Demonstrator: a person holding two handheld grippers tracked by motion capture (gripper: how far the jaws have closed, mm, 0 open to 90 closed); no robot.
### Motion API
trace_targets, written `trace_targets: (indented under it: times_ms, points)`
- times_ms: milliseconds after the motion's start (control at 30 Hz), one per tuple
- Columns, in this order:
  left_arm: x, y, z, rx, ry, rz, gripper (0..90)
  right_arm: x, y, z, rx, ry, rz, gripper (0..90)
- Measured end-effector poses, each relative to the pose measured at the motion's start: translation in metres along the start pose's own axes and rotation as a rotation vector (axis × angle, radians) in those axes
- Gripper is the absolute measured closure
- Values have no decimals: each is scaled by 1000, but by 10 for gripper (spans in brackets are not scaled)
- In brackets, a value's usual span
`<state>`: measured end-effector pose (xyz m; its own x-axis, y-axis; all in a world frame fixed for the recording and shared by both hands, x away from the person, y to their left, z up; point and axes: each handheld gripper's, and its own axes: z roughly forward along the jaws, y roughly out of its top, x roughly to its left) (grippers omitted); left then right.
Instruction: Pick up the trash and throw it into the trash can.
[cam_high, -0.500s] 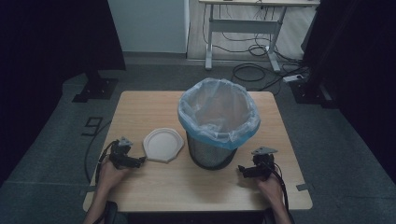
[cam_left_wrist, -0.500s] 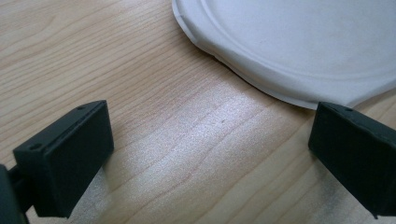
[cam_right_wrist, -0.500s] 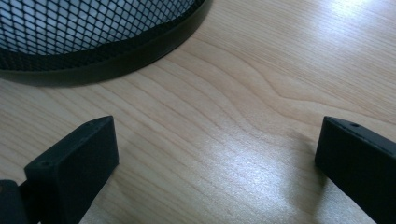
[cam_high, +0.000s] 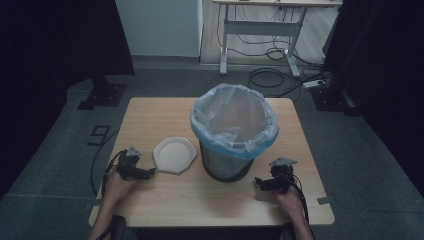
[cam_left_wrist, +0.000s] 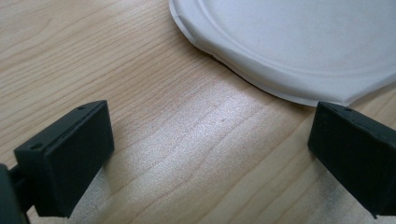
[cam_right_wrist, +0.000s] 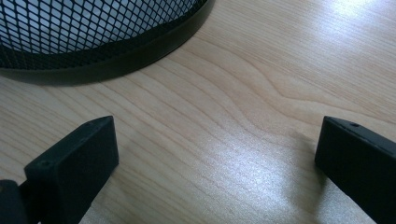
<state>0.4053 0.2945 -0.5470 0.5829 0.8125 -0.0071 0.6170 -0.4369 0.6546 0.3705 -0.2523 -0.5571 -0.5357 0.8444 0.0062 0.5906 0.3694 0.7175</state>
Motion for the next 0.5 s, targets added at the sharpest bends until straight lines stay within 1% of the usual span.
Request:
trace_targets:
  times_ms: [200,267,400,500]
  points:
    - [1,3,0,12,-4,9,31,1,0,0,0,-8,9,0]
    - [0,5,-1,11,1,14,32,1,0,0,0,-8,9,0]
    - [0,11,-5,0,-2,16,44,1,0,0,0,-8,9,0]
    - [0,17,-7,-17,-8,16,56,1,0,0,0,-9,8,0]
